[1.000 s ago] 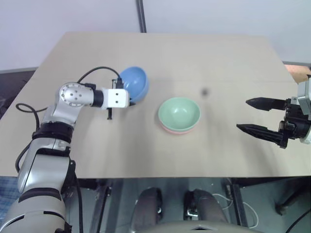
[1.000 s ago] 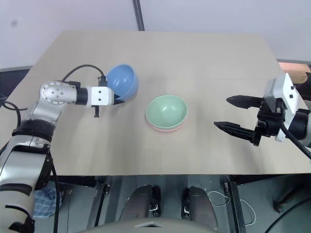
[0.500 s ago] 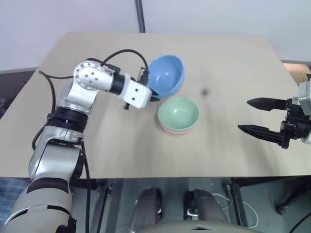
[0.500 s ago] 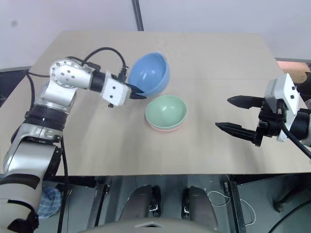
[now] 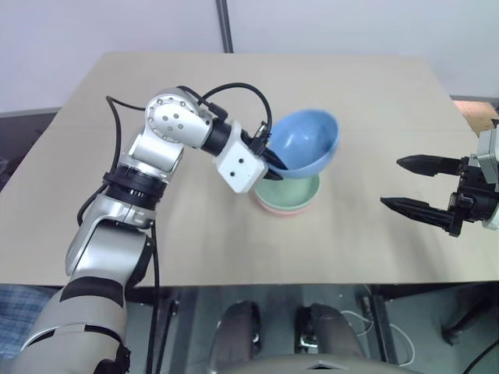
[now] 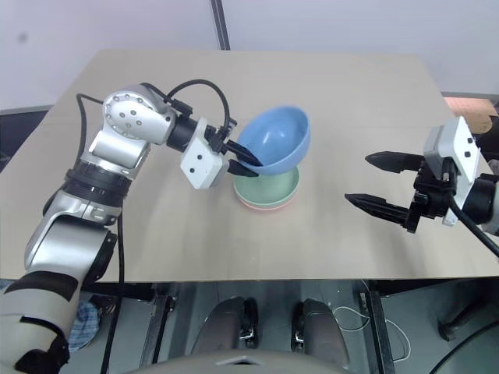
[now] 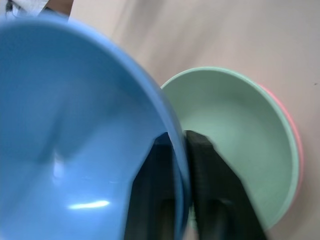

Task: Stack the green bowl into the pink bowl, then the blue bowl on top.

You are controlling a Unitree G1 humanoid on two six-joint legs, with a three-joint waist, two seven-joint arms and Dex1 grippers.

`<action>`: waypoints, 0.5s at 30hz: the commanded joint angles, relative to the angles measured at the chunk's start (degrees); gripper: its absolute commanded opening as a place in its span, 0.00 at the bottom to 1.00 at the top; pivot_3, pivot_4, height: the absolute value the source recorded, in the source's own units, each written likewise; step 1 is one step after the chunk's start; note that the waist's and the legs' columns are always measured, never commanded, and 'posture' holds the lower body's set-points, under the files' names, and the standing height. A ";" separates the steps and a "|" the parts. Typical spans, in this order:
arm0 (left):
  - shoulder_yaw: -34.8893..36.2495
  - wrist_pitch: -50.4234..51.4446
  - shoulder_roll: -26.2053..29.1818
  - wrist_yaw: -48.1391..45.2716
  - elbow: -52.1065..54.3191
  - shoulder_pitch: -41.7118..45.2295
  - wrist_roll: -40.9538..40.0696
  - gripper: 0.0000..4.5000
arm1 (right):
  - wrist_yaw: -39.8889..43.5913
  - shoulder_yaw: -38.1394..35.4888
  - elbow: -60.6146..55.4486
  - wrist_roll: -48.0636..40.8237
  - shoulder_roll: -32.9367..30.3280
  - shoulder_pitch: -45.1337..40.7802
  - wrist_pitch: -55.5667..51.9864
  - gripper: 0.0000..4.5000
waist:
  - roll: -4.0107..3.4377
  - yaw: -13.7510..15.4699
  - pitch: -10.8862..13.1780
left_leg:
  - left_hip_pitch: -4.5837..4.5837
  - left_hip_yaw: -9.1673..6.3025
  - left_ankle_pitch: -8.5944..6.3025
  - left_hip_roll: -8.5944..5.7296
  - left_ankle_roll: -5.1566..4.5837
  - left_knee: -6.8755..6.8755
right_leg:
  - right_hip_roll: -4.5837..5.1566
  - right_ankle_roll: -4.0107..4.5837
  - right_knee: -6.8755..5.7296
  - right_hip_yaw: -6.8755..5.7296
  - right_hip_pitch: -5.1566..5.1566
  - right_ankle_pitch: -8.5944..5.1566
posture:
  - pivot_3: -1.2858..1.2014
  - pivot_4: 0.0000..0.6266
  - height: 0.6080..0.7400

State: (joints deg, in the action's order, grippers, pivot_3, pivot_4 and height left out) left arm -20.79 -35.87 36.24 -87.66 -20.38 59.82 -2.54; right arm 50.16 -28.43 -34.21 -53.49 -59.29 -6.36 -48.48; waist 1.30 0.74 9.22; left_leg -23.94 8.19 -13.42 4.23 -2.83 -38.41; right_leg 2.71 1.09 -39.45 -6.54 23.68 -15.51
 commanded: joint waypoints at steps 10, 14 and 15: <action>2.38 2.53 1.74 0.48 0.67 0.96 -2.08 0.93 | -0.63 -0.75 -1.04 -0.39 0.02 -0.31 1.31 1.00 | 0.00 0.02 0.00 | 0.00 -0.01 0.00 0.00 -0.01 0.00 | 0.00 -0.01 0.00 0.00 -0.01 0.00 | 0.52 0.24 1.00; 5.03 11.29 3.04 2.07 0.96 0.97 -4.04 0.93 | -0.10 -0.68 -0.73 -0.53 -0.24 -0.41 1.32 1.00 | 0.00 -0.03 0.00 | 0.00 -0.01 0.00 0.00 0.00 0.00 | -0.01 -0.01 0.00 0.00 0.00 0.00 | 0.52 0.24 1.00; 5.65 13.00 3.83 2.22 1.28 0.63 -4.26 0.93 | 0.15 -0.74 -0.62 -0.46 -0.34 -0.31 1.36 1.00 | 0.00 -0.05 0.00 | 0.00 -0.01 0.00 0.00 0.00 0.00 | -0.01 -0.01 0.00 0.00 0.00 -0.01 | 0.52 0.24 1.00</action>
State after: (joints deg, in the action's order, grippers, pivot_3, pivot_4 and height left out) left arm -18.82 -27.65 38.01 -86.98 -20.46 59.80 -4.91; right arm 49.68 -27.90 -34.68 -53.45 -59.21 -6.07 -48.42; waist 1.30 0.69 9.22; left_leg -23.94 8.18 -13.42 4.23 -2.83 -38.42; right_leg 2.70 1.08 -39.45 -6.53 23.68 -15.52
